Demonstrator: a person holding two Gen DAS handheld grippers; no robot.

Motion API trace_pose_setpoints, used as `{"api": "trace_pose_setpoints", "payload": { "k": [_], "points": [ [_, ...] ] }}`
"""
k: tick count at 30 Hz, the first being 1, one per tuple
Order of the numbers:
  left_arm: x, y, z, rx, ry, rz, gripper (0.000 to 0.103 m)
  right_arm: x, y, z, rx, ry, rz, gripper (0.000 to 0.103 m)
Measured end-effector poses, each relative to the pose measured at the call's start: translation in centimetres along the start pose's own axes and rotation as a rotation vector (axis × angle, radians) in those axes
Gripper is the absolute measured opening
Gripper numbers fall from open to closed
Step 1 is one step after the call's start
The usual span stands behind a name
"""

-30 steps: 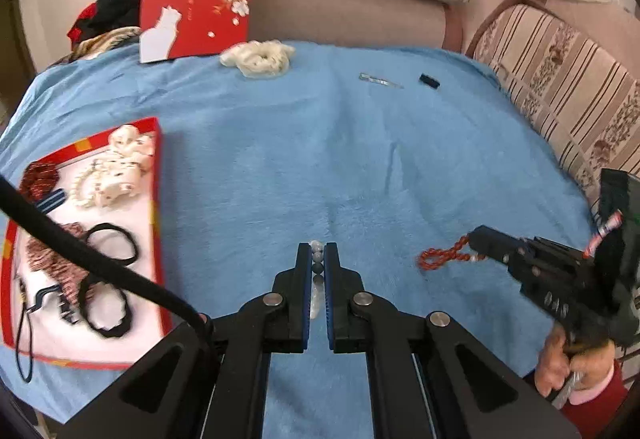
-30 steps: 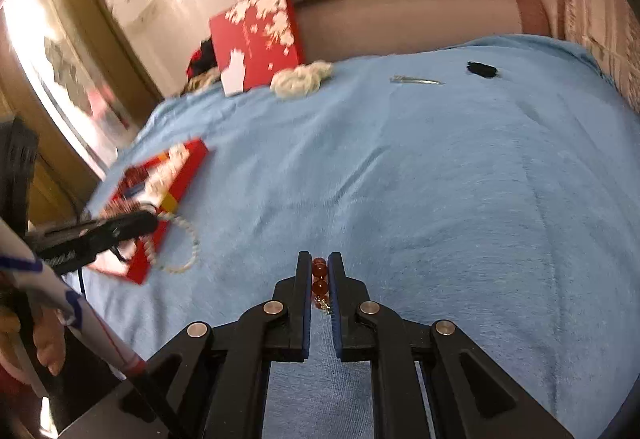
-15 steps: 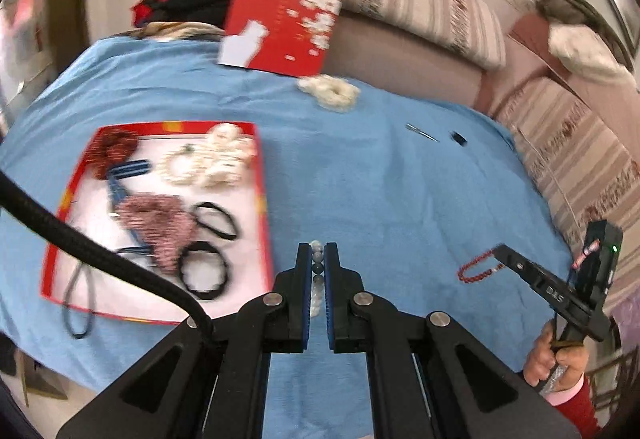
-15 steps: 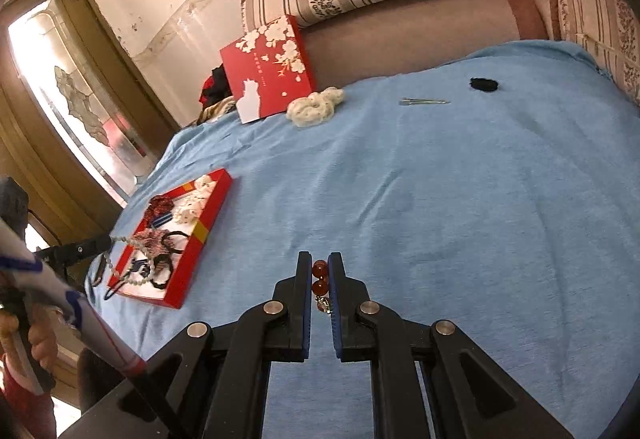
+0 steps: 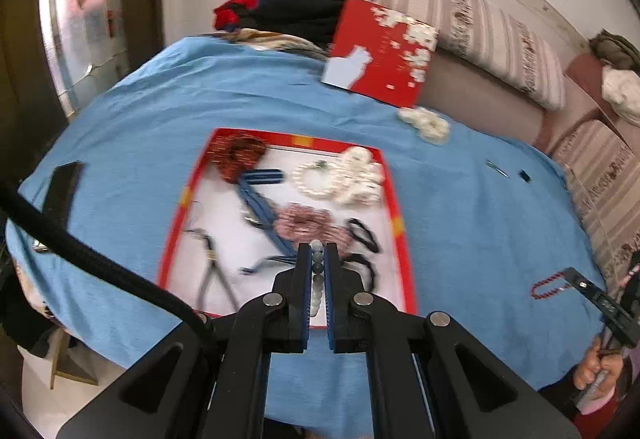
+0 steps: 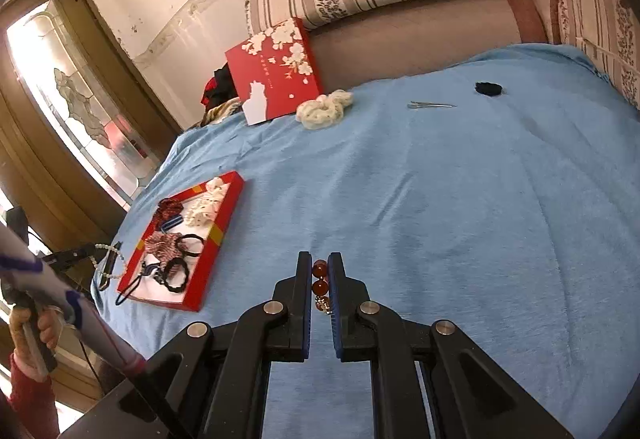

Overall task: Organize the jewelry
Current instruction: 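Carry both bracelets into the box lid and open both tools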

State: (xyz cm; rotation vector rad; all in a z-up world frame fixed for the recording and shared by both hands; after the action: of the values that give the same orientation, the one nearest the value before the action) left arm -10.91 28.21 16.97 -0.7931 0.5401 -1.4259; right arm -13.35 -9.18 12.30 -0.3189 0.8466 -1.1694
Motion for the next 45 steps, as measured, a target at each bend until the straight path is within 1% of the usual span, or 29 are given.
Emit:
{"api": "trace_pose_setpoints", "payload": {
  "k": [6, 11, 18, 23, 27, 30, 33, 36, 38, 40, 41, 43, 45],
  "points": [
    [-3.9, 0.8, 0.7, -0.006, -0.040, 0.031, 0.005, -3.8, 0.8, 0.9, -0.023, -0.064, -0.001, 0.009],
    [-5.4, 2.9, 1.3, -0.024, -0.053, 0.032, 0.005, -8.1, 2.5, 1.5, -0.046, -0.144, 0.015, 0.009],
    [-7.3, 8.1, 2.7, -0.084, -0.085, 0.026, 0.005, -14.4, 6.1, 1.5, -0.101, -0.254, 0.049, 0.009],
    [-8.9, 11.8, 3.2, -0.131, -0.085, 0.059, 0.005, -18.2, 8.8, 1.3, -0.144, -0.310, 0.077, 0.009],
    [-10.2, 13.3, 3.6, -0.146, -0.084, 0.079, 0.005, -21.8, 11.1, 0.6, -0.183, -0.355, 0.124, 0.009],
    [-11.2, 14.0, 3.8, -0.152, -0.091, 0.084, 0.005, -25.1, 13.3, -0.4, -0.229, -0.380, 0.180, 0.009],
    [-11.7, 14.2, 3.8, -0.155, -0.107, 0.077, 0.005, -28.4, 15.4, -1.8, -0.273, -0.401, 0.229, 0.009],
    [-12.0, 13.6, 4.0, -0.137, -0.122, 0.057, 0.005, -30.6, 17.4, -3.2, -0.305, -0.403, 0.266, 0.009],
    [-12.0, 13.1, 4.2, -0.124, -0.128, 0.037, 0.006, -31.0, 18.8, -4.1, -0.313, -0.418, 0.240, 0.009],
    [-12.0, 12.5, 4.2, -0.116, -0.132, 0.018, 0.012, -30.5, 20.5, -5.1, -0.344, -0.416, 0.207, 0.009],
    [-11.9, 12.1, 4.2, -0.110, -0.133, 0.013, 0.017, -30.0, 21.3, -5.5, -0.368, -0.401, 0.197, 0.009],
    [-11.7, 11.2, 4.2, -0.091, -0.129, -0.002, 0.021, -28.5, 22.1, -6.0, -0.389, -0.368, 0.169, 0.010],
    [-11.5, 10.2, 4.1, -0.073, -0.125, -0.010, 0.028, -27.0, 21.9, -6.0, -0.391, -0.346, 0.152, 0.016]
  ]
}}
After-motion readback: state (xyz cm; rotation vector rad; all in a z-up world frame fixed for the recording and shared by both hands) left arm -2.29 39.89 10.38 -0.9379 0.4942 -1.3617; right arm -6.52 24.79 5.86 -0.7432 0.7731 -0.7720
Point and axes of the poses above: each gripper's, at about its wrist camera, not at the fingertips, and y roughly the way its jaws point, x to its right, z to its top, the point moved 2 cm from there along y, roughly the way its jaws point
